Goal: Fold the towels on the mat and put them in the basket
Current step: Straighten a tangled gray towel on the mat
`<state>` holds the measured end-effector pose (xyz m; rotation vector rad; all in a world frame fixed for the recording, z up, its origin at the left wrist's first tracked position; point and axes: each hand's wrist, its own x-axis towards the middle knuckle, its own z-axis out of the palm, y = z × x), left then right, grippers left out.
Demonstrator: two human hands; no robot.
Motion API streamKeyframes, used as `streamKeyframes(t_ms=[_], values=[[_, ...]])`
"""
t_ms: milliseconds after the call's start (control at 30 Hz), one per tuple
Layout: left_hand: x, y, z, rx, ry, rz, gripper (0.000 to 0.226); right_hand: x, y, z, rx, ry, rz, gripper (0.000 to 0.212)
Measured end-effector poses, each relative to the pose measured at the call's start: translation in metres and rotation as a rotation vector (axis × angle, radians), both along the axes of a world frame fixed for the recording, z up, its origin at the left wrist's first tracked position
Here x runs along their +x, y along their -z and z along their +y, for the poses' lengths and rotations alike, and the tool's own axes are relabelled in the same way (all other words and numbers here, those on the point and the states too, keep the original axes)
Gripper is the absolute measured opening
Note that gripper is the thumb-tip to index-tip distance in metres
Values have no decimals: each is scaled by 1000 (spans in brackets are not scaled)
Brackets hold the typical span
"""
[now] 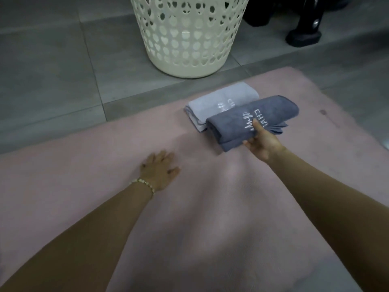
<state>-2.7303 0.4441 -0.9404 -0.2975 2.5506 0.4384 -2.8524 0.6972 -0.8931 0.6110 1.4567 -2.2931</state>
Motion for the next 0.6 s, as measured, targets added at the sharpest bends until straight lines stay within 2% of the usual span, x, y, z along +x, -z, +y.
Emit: streamKeyframes(t_ms=[167,333,467,600], values=[[6,13,3,-111,66,19,81,-1,28,-9,71,-28,-85,40],[2,20,-1,-163,116,24,86,-3,50,-9,78,79,-113,48],[1,20,-2,-148,113,33,86,-9,51,-10,-1,84,-78,49],[-1,20,-4,-117,107,17,87,-13,53,-16,49,94,-103,50]])
